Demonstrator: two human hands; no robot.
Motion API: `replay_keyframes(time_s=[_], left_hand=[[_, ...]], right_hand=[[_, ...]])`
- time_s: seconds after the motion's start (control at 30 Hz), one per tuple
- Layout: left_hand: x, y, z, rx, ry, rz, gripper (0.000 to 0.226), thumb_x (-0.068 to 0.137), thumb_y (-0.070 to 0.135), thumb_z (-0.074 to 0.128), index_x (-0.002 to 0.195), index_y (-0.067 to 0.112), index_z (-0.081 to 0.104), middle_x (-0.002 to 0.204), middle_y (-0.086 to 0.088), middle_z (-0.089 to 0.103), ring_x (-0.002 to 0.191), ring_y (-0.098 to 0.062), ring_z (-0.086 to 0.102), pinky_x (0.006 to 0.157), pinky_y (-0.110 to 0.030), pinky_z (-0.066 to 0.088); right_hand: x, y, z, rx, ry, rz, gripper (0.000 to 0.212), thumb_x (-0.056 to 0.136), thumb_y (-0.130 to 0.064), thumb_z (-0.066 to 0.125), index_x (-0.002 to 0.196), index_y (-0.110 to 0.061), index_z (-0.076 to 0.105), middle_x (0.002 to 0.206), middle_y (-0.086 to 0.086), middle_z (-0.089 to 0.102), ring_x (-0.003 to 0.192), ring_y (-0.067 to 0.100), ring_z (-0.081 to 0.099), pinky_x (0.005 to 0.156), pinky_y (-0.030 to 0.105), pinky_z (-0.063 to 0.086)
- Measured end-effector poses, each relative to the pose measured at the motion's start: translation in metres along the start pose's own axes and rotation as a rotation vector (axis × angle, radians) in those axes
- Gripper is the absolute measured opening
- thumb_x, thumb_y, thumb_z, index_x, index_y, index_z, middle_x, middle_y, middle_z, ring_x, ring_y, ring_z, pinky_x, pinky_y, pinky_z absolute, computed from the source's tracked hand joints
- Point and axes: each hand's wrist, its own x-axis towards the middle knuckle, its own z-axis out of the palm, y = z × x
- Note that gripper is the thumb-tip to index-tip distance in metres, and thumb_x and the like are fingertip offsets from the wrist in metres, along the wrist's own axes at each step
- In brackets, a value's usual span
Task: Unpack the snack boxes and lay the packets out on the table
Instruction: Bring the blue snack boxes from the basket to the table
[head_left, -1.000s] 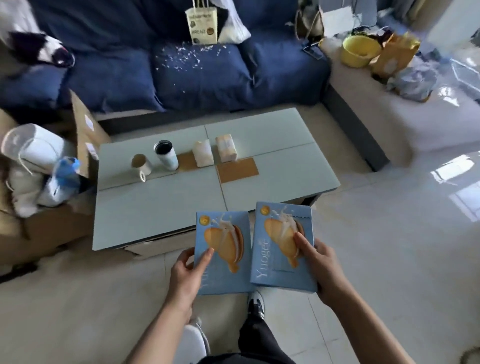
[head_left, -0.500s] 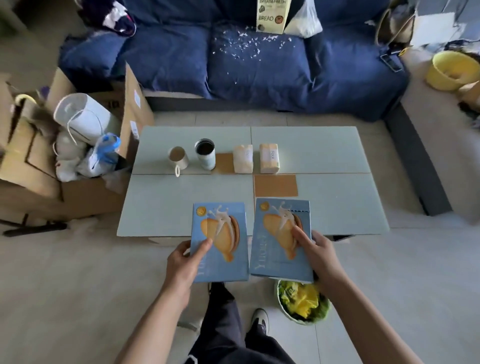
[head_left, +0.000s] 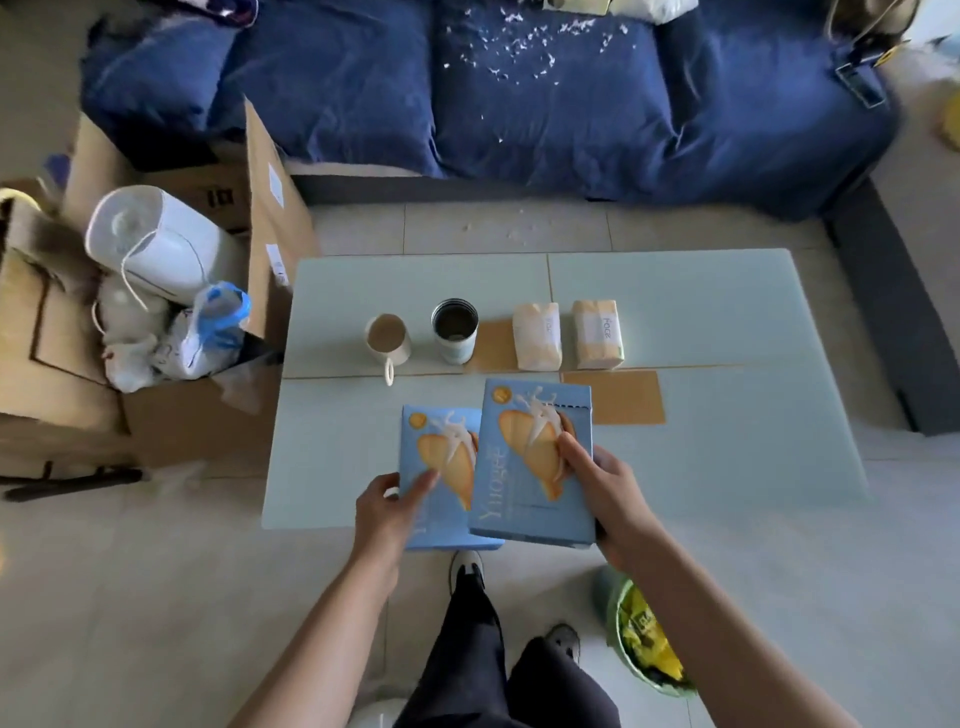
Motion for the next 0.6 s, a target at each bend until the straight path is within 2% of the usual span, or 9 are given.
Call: replay_keyframes(time_s=[0.13,0.2,0.27,0.3,0.37,0.43,0.53,0.6], left_hand=[[0.038,0.002,0.008,0.040,-0.026,-0.036,0.040,0.081,0.037,0.076,0.105,0.009,0.062,0.086,-0.003,0.070,0.073,-0.017,0.067,0.056,-0.025,0.048],[0.057,-0.002,0.013,0.042,-0.031,-0.059,0.042,0.080,0.040,0.076,0.105,0.009,0.063,0.090,-0.006,0.072,0.077,-0.020,0.069,0.059,-0.027,0.049],[0.076,-0.009,0.019,0.047,-0.030,-0.080,0.041,0.083,0.042,0.072,0.105,0.009,0.064,0.093,-0.007,0.072,0.078,-0.021,0.069,0.059,-0.028,0.050],[0.086,-0.014,0.023,0.050,-0.032,-0.089,0.040,0.085,0.044,0.069,0.104,0.009,0.064,0.094,-0.007,0.072,0.079,-0.021,0.069,0.060,-0.028,0.050],[0.107,-0.026,0.031,0.064,-0.036,-0.107,0.040,0.089,0.048,0.061,0.102,0.010,0.064,0.095,-0.007,0.072,0.082,-0.022,0.069,0.064,-0.031,0.052],[0.131,-0.041,0.041,0.093,-0.037,-0.116,0.038,0.092,0.049,0.056,0.099,0.012,0.064,0.098,-0.008,0.071,0.088,-0.025,0.069,0.076,-0.037,0.055],[0.164,-0.065,0.055,0.124,-0.035,-0.121,0.039,0.092,0.052,0.053,0.097,0.015,0.064,0.099,-0.008,0.071,0.092,-0.027,0.068,0.089,-0.046,0.054],[0.184,-0.080,0.064,0.145,-0.034,-0.126,0.040,0.092,0.052,0.052,0.100,0.014,0.064,0.098,-0.007,0.071,0.093,-0.027,0.067,0.089,-0.046,0.053]], right_hand=[[0.040,0.008,0.025,-0.009,-0.004,0.034,0.040,0.091,-0.036,0.064,0.112,-0.003,0.062,0.105,0.022,0.071,0.085,0.031,0.072,0.071,0.044,0.060],[0.061,0.014,0.032,-0.023,0.010,0.048,0.037,0.091,-0.038,0.065,0.109,-0.006,0.064,0.105,0.022,0.072,0.090,0.035,0.072,0.075,0.049,0.060],[0.081,0.022,0.035,-0.053,0.040,0.064,0.043,0.091,-0.046,0.062,0.105,-0.005,0.064,0.105,0.025,0.070,0.095,0.039,0.070,0.080,0.057,0.057],[0.092,0.027,0.036,-0.071,0.050,0.067,0.046,0.092,-0.051,0.058,0.102,-0.007,0.065,0.105,0.025,0.069,0.097,0.041,0.068,0.082,0.060,0.055],[0.113,0.040,0.036,-0.102,0.050,0.070,0.045,0.096,-0.056,0.044,0.094,-0.020,0.071,0.103,0.022,0.071,0.097,0.040,0.069,0.083,0.061,0.054],[0.136,0.056,0.035,-0.136,0.052,0.080,0.046,0.099,-0.055,0.037,0.093,-0.026,0.073,0.101,0.018,0.072,0.095,0.037,0.070,0.083,0.060,0.055],[0.170,0.078,0.032,-0.222,0.068,0.090,0.053,0.099,-0.056,0.034,0.097,-0.018,0.071,0.098,0.018,0.072,0.092,0.036,0.070,0.084,0.057,0.055],[0.191,0.093,0.029,-0.304,0.092,0.083,0.062,0.100,-0.055,0.032,0.099,-0.002,0.064,0.084,0.014,0.064,0.077,0.029,0.061,0.075,0.047,0.054]])
